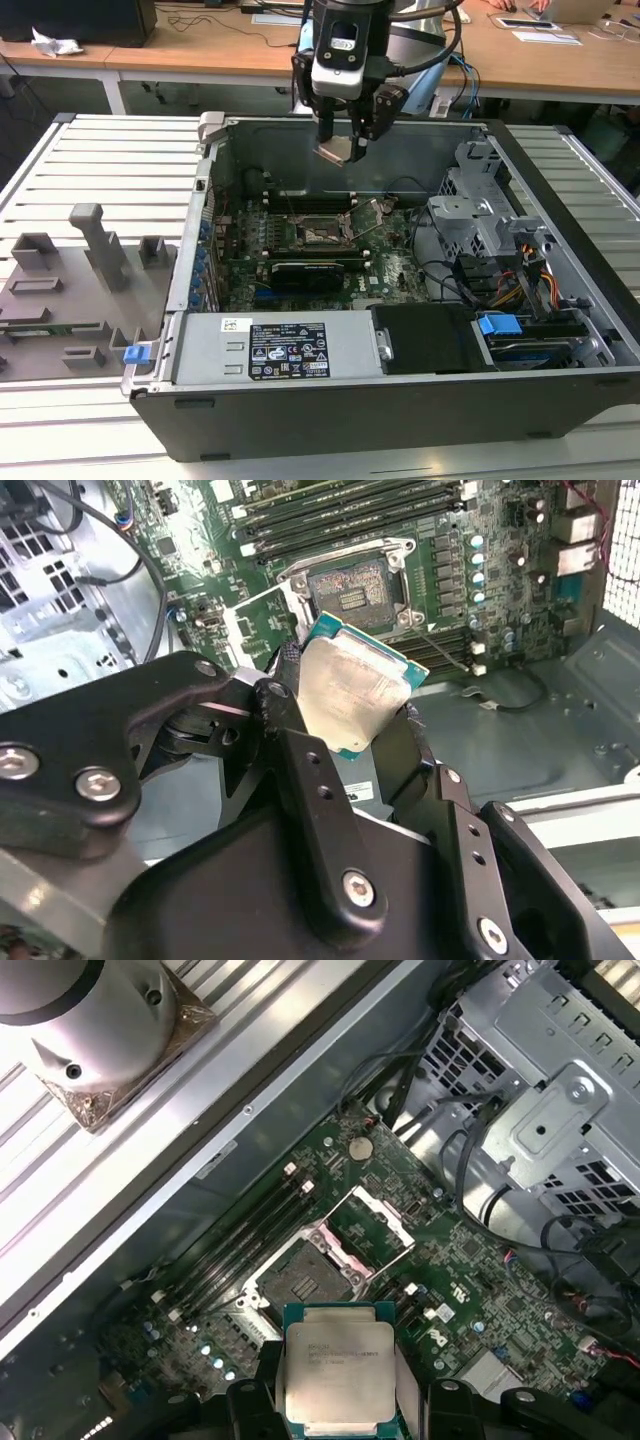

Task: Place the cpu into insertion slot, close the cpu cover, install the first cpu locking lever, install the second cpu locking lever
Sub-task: 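Place the cpu into insertion slot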

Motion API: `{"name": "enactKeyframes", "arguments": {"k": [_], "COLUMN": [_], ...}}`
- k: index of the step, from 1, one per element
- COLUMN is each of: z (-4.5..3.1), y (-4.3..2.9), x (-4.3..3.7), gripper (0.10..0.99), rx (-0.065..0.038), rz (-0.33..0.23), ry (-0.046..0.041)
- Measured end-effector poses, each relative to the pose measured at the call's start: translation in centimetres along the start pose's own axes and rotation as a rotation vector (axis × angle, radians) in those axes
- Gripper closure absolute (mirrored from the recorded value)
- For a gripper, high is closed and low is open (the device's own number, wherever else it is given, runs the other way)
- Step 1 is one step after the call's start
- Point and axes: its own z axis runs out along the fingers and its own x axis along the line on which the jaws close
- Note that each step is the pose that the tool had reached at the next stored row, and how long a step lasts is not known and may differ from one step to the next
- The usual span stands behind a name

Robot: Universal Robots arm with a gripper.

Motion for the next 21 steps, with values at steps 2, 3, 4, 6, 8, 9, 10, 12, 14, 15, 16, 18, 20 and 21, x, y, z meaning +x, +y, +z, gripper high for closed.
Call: {"name": "enactKeyframes", "arguments": {"k": [2,3,4,6,8,9,10,12,14,15,16,18,20,21], "z": [0.0,0.0,0.0,0.01,0.01,0.01,0.01,0.01,0.01,0.01,0.01,0.02,0.02,0.02], "y": [0.0,0.0,0.0,0.0,0.0,0.0,0.0,0.0,0.0,0.0,0.0,0.0,0.0,0.0], "x": [0.0,0.0,0.0,0.0,0.0,0.0,0.0,0.0,0.0,0.0,0.0,0.0,0.0,0.0], "gripper": [0.557,0.557,0.557,0.557,0.557,0.557,0.557,0.557,0.557,0.557,0.557,0.557,0.557,0.557], "rx": [0.0,-0.001,-0.001,-0.001,-0.002,-0.002,-0.002,-0.003,-0.003,-0.003,-0.003,-0.003,-0.004,-0.004], "rz": [0.026,0.034,0.042,0.064,0.096,0.109,0.121,0.138,0.154,0.164,0.171,0.189,0.204,0.212], "ry": [-0.0022,-0.0028,-0.0035,-0.0054,-0.0081,-0.0092,-0.0102,-0.0117,-0.0131,-0.0139,-0.0144,-0.0159,-0.0172,-0.018]}}
